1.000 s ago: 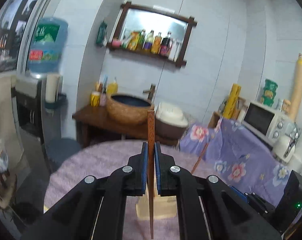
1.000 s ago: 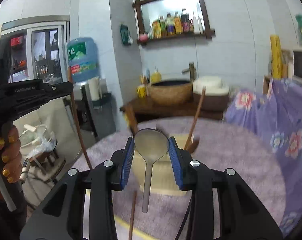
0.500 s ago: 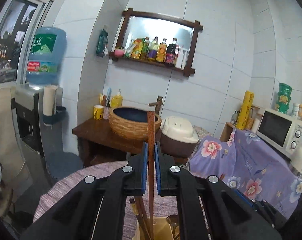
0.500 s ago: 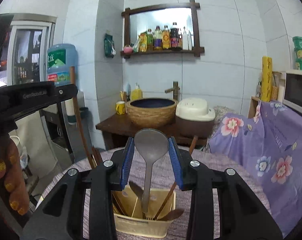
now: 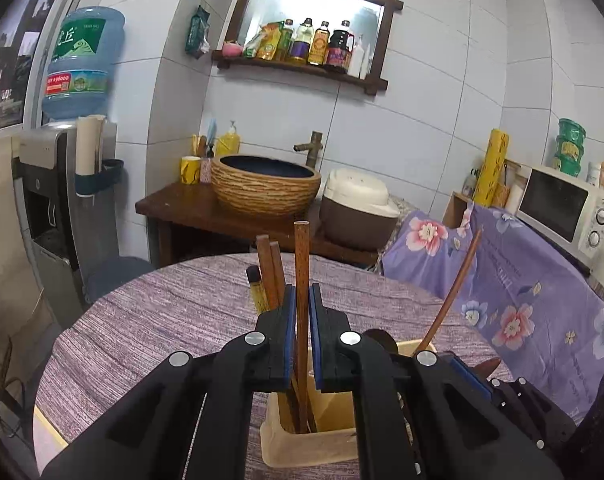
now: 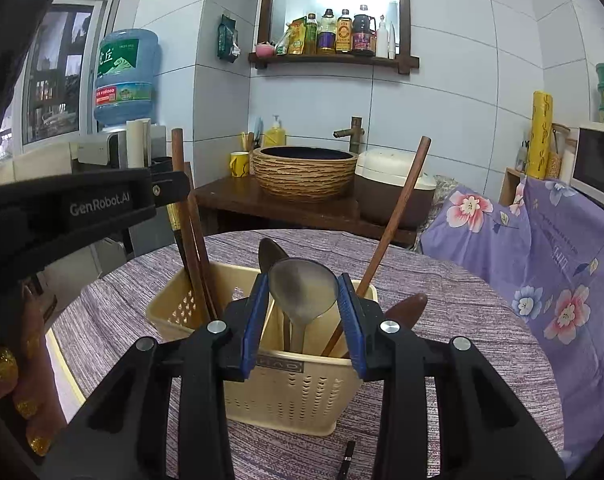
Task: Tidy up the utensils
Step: 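Open both grippers to release the utensils into the holder, then grasp the black chopstick with the right gripper while the left approaches the last brown chopstick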
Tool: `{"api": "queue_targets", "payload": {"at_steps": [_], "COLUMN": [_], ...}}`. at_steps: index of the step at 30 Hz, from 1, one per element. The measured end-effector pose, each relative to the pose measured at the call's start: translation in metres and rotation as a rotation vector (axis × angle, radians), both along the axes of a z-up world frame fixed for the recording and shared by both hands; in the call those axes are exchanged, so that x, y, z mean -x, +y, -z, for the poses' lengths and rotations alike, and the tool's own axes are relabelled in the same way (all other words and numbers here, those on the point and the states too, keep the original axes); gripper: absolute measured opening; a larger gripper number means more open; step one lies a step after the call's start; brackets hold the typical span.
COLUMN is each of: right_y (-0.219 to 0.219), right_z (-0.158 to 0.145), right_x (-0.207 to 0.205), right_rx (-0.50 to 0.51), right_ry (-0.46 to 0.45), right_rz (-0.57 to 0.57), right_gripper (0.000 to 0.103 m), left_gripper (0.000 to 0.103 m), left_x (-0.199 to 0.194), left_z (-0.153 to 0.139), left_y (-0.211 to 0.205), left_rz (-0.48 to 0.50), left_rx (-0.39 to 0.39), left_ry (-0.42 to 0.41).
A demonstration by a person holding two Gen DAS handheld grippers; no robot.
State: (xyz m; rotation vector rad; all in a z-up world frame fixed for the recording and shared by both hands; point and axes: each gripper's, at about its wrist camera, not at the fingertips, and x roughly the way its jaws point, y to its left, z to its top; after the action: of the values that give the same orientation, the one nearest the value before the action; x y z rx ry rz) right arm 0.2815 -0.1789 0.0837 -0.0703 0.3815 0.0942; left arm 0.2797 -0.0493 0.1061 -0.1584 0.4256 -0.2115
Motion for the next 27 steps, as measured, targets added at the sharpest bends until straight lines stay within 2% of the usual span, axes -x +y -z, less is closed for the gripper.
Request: {"api": "queue_targets", "payload": {"at_steps": [4, 5, 7, 9, 11, 14, 15, 17, 22, 27], "right_y": [0.002, 0.001, -0.001, -0.002, -0.004, -0.013, -0.017, -0.026, -0.039, -0.048], "right_z": [0.002, 0.003, 0.002, 0.000, 0.000, 0.003, 0.007, 0.014, 0.044, 0.092], "right_x": [0.002, 0.003, 0.009, 0.019, 0.030, 0.043, 0.049, 0.060, 0.077, 0.076], "right_rx": [0.007, 0.001, -0.012, -0.012, -0.016, -0.050, -0.058, -0.077, -0.087, -0.146], "right_ry": [-0.011, -0.012, -0.018, -0.038, -0.040, -0.009, 0.010, 0.045, 0.155, 0.333], "right_rz": [-0.002, -0.003, -0.006, -0.005, -0.002, 0.005, 0.018, 0.050, 0.109, 0.117], "right_gripper": [0.039, 0.045, 0.049, 0.056, 0.056, 0.056, 0.056, 0.056, 0.056, 0.055], "left_gripper": [0.008, 0.008, 0.010, 0.019, 0.047, 0.060, 0.063, 0.074, 0.078, 0.078], "left_x": [0.001, 0.001, 0.006, 0.014, 0.025, 0.045, 0.052, 0.059, 0.072, 0.079], "left_z": [0.002, 0.003, 0.001, -0.002, -0.004, -0.002, 0.002, 0.013, 0.062, 0.111], "left_y": [0.003, 0.005, 0.009, 0.013, 0.018, 0.027, 0.029, 0.033, 0.044, 0.042], "left_rz": [0.014, 0.015, 0.022, 0.033, 0.045, 0.027, 0.021, 0.010, -0.035, -0.036], "left_rx": [0.011, 0.024, 0.043, 0.053, 0.060, 0.053, 0.034, 0.009, -0.010, -0.043], "left_ry": [0.018, 0.024, 0.032, 0.025, 0.017, 0.000, 0.008, 0.039, 0.184, 0.315]}}
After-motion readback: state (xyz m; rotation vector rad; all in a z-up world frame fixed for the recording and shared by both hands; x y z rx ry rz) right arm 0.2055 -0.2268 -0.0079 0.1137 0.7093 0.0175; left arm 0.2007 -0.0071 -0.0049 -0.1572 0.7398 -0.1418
